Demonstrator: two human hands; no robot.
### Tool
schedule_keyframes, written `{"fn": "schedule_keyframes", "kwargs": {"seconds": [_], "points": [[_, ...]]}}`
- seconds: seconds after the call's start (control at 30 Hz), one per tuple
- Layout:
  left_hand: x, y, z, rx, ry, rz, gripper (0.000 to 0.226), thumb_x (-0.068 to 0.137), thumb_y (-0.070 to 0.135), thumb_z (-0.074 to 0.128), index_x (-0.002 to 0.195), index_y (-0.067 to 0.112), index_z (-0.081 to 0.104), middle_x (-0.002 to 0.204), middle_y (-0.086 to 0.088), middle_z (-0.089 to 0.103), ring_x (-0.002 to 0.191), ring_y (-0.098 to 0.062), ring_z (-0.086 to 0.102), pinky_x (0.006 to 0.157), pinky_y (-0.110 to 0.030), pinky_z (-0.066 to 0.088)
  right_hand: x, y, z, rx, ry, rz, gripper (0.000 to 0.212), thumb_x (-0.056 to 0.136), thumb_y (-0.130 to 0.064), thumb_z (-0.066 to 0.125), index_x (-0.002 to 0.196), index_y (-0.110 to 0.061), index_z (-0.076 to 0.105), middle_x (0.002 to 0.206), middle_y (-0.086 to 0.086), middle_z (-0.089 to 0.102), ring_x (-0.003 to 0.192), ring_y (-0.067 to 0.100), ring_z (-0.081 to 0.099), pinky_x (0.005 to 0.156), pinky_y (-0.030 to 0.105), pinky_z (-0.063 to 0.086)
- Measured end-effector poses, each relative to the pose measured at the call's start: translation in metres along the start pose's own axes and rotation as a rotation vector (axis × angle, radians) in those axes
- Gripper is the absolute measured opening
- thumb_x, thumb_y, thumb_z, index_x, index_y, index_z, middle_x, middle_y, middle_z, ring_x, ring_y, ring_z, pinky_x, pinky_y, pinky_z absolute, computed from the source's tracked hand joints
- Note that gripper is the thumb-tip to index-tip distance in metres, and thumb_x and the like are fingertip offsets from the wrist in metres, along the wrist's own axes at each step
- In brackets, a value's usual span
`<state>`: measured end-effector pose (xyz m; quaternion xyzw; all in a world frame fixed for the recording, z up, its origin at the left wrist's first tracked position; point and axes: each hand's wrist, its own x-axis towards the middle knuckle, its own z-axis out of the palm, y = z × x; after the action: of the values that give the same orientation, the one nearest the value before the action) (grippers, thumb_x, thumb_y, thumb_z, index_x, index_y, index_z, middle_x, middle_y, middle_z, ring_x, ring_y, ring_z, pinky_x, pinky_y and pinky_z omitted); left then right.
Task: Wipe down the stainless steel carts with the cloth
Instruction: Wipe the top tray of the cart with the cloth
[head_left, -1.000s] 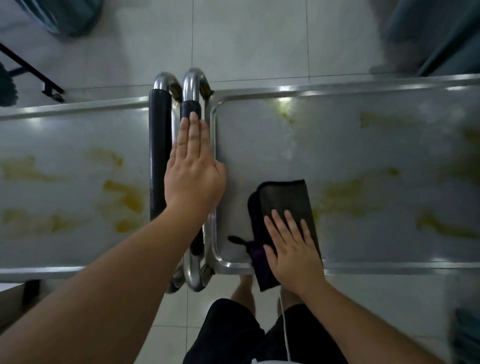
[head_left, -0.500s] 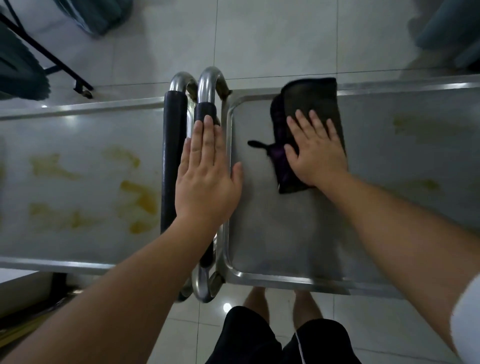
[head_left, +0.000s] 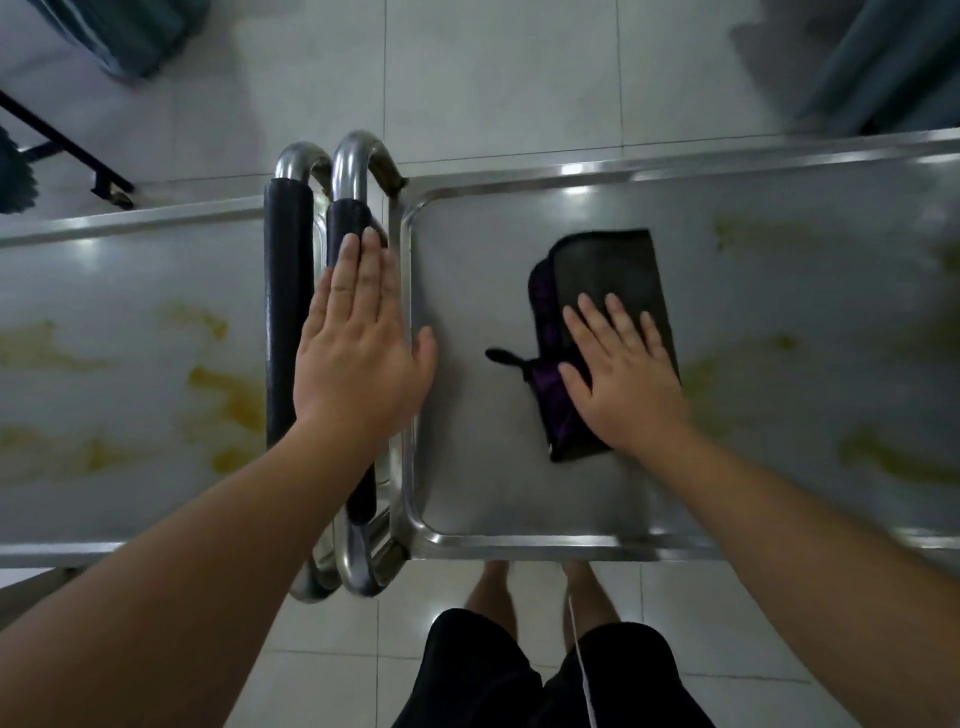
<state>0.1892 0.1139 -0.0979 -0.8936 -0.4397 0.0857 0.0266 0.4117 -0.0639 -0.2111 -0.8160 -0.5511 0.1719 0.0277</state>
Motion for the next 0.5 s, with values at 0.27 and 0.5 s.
{"fn": "schedule_keyframes", "kwargs": {"seconds": [0.27,0.5], "points": [[-0.001,0.003,-0.006,0.039,-0.067,0.015,0.089,0.102,0.059,0.019,0.167,0.006,-0.007,0.174,-0.010,-0.025,0.159,-0.021,-0.029,0.132,-0.045,-0.006,-0.157,0.036,0.039,-0.034,-0.068,0.059,0.070,0.107,-0.061,0.023,0.169,-0.030,0.012,0.177,-0.007,0.007,0.163,0.023,0.008,0.131,0.051,0.009],[-0.002,0.003,-0.004,0.059,-0.048,0.026,0.084,0.106,0.056,0.022,0.168,0.005,-0.002,0.176,-0.012,-0.019,0.160,-0.022,-0.027,0.133,-0.046,-0.005,-0.082,0.046,0.025,-0.056,-0.028,0.035,0.070,0.105,-0.060,0.027,0.168,-0.032,0.016,0.176,-0.007,0.015,0.163,0.019,0.006,0.131,0.052,0.010]]}}
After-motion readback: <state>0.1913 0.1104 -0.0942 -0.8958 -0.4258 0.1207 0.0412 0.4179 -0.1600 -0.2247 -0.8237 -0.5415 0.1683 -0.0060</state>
